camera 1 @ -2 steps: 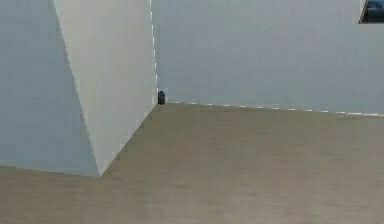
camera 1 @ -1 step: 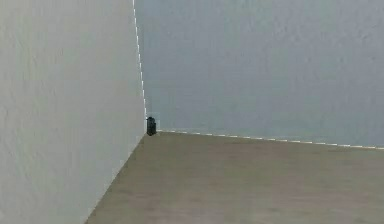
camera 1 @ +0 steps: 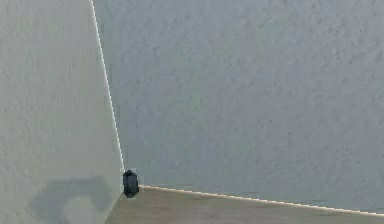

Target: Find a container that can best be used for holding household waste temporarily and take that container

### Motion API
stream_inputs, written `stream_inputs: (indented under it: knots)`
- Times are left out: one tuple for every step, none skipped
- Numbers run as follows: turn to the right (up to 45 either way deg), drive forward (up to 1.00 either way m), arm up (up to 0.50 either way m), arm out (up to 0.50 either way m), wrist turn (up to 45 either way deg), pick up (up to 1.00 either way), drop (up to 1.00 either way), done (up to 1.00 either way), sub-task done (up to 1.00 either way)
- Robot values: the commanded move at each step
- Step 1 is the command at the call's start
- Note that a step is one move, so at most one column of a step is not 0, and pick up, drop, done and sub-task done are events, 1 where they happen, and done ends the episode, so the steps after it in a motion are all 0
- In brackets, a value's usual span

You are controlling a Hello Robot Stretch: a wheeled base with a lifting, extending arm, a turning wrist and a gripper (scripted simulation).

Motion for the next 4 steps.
stream_inputs:
  knots:
    - [-6.0,0.0,0.0,0.0,0.0,0.0,0.0,0.0,0.0]
    - [0.0,0.65,0.0,0.0,0.0,0.0,0.0,0.0,0.0]
    - [-45.0,0.0,0.0,0.0,0.0,0.0,0.0,0.0,0.0]
    - [-45.0,0.0,0.0,0.0,0.0,0.0,0.0,0.0,0.0]
